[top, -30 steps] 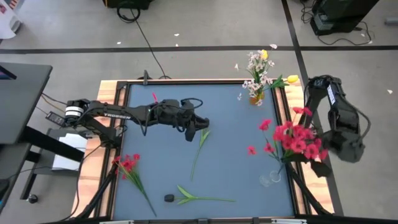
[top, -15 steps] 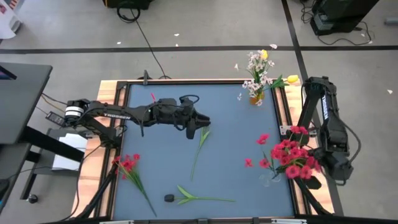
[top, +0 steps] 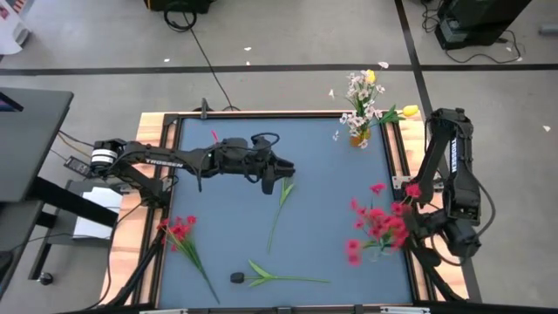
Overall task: Sort flowers into vase by color
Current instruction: Put the top red flowers into the transparent vase, then put the red flowers into the transparent vase
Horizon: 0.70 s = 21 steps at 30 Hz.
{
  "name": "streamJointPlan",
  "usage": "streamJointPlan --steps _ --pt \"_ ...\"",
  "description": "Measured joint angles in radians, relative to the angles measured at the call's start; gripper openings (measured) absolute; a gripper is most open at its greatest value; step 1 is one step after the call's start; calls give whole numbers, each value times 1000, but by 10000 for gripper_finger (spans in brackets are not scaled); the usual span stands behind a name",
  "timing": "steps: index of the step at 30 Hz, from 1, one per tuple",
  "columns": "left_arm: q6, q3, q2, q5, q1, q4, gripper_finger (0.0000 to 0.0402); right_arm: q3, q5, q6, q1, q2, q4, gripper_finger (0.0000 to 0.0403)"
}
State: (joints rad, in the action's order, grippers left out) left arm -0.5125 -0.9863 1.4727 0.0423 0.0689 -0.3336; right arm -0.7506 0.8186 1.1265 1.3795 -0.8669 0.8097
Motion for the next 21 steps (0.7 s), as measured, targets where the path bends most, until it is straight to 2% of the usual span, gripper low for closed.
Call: streamJointPlan --steps 5,11,18,21 --pt "-28 0 0 0 -1 26 135 -1 -134 39 -21 7 22 162" --pt "-42 0 0 0 -1 53 135 -82 -382 191 -64 13 187 166" --pt "-32 0 0 0 -1 125 135 -202 -484 284 -82 12 413 166" --pt "-104 -1 0 -34 -1 190 135 -247 -513 369 -90 12 549 166"
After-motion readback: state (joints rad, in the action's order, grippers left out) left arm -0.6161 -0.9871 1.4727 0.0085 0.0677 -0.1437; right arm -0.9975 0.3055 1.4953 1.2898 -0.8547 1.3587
